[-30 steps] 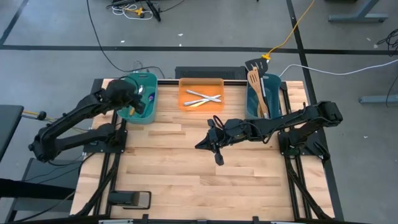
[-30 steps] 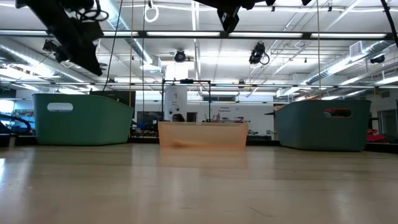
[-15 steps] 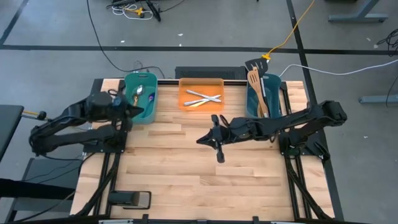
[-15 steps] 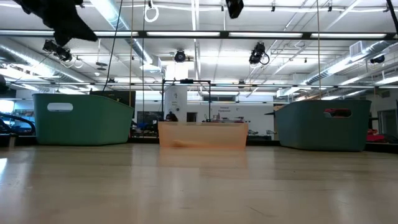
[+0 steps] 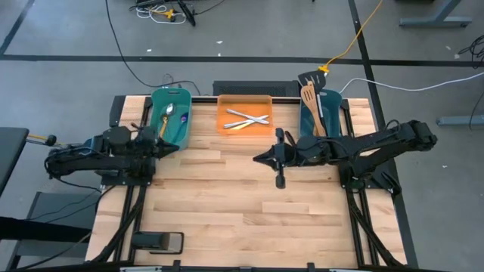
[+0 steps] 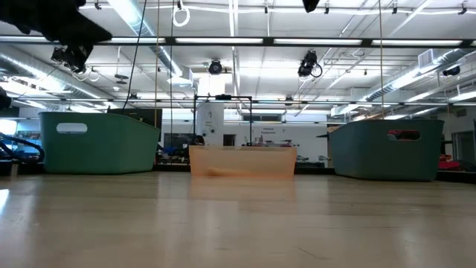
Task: Pick & Place Kitchen Items
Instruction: Return to Home Position
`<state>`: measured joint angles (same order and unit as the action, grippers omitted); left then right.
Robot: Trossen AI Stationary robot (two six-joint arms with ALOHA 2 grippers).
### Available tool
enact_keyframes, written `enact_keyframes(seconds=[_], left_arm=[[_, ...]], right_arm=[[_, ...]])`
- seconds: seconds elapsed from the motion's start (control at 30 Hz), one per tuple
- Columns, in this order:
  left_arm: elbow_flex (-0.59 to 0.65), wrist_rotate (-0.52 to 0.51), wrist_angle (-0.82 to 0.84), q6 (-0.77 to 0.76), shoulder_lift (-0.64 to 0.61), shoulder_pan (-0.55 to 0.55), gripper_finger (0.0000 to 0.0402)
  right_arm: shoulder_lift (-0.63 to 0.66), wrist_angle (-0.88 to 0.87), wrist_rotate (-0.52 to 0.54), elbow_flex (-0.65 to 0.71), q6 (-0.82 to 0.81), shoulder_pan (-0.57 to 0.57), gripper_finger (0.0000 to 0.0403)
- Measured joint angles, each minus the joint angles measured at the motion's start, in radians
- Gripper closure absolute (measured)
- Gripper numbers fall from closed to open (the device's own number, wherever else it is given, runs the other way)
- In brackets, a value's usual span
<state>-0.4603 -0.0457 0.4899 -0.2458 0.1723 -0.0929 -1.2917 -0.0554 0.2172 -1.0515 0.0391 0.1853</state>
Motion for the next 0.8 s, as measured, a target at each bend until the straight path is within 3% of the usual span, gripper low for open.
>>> enact_keyframes(seconds=[0.23,0.53,0.8], left_arm=[[0.002,-0.008,-0.028,0.021,-0.038,0.084,0.0394],[0.01,-0.127,-0.044,0.058,-0.035,0.143,0.0393],[0.01,-0.133,-0.173,0.153,-0.036,0.187,0.0393]], right_arm=[[0.056,-0.002,0.077,0.054,-0.009,0.022,0.0378],[0.272,0.332,0.082,0.417,-0.057,0.022,0.0378],[0.513,0.497,0.082,0.635,-0.049,0.022,0.0378]])
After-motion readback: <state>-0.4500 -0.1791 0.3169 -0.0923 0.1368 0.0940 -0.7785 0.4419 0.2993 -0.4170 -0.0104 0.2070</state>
